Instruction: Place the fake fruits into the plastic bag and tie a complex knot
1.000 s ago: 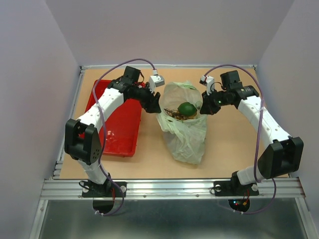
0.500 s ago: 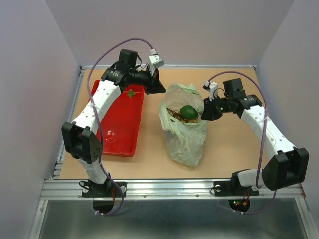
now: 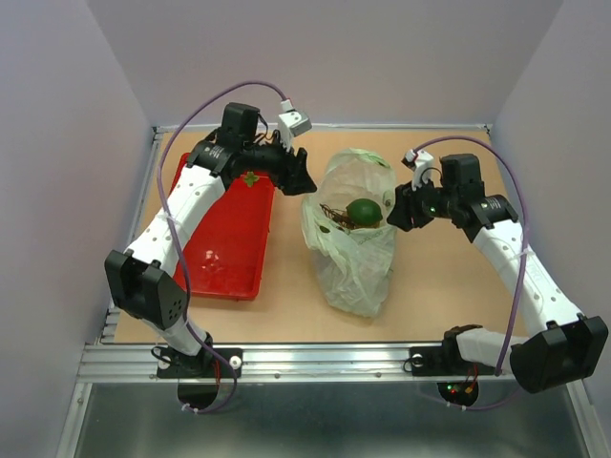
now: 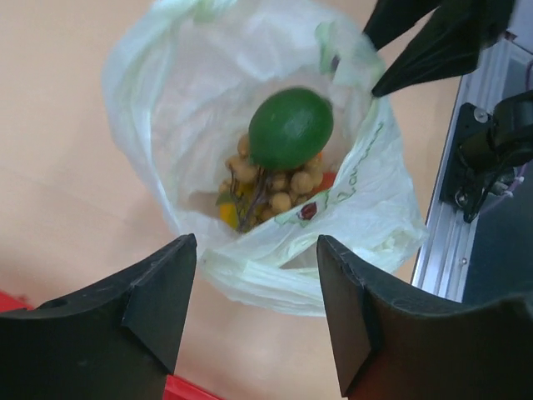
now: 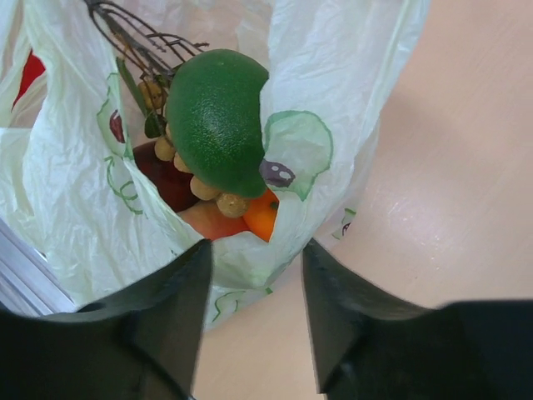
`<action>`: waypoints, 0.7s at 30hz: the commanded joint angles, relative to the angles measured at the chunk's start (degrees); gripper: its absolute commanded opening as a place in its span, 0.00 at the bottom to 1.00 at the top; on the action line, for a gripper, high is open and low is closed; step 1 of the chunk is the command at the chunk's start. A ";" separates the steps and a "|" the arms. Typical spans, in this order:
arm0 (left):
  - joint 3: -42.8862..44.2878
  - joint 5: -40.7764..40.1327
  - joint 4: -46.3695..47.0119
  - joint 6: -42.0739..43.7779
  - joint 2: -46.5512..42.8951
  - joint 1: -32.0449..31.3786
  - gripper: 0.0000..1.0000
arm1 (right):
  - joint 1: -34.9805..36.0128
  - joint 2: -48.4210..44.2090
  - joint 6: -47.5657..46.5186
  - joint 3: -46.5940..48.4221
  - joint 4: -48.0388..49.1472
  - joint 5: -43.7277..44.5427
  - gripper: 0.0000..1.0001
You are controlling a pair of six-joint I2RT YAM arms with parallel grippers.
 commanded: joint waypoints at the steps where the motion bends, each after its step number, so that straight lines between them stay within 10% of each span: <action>1: -6.94 -6.63 4.55 -9.99 -2.71 0.13 0.72 | 0.32 -0.60 0.60 1.80 2.79 4.29 0.60; 2: -8.37 -7.70 6.91 -11.86 -3.32 0.13 0.94 | 0.32 -0.60 0.95 2.59 2.88 4.48 0.64; 14: -17.61 -13.60 14.40 -28.31 -2.19 -0.05 0.96 | 0.23 1.07 2.18 6.46 3.05 3.86 0.76; 17: -17.35 -9.57 16.33 -29.37 -0.35 -0.05 0.85 | 0.23 2.21 3.32 8.13 3.14 4.92 0.83; 21: -16.91 -3.77 17.92 -31.57 1.50 -0.14 0.41 | 0.15 5.80 5.34 12.17 5.51 7.72 0.89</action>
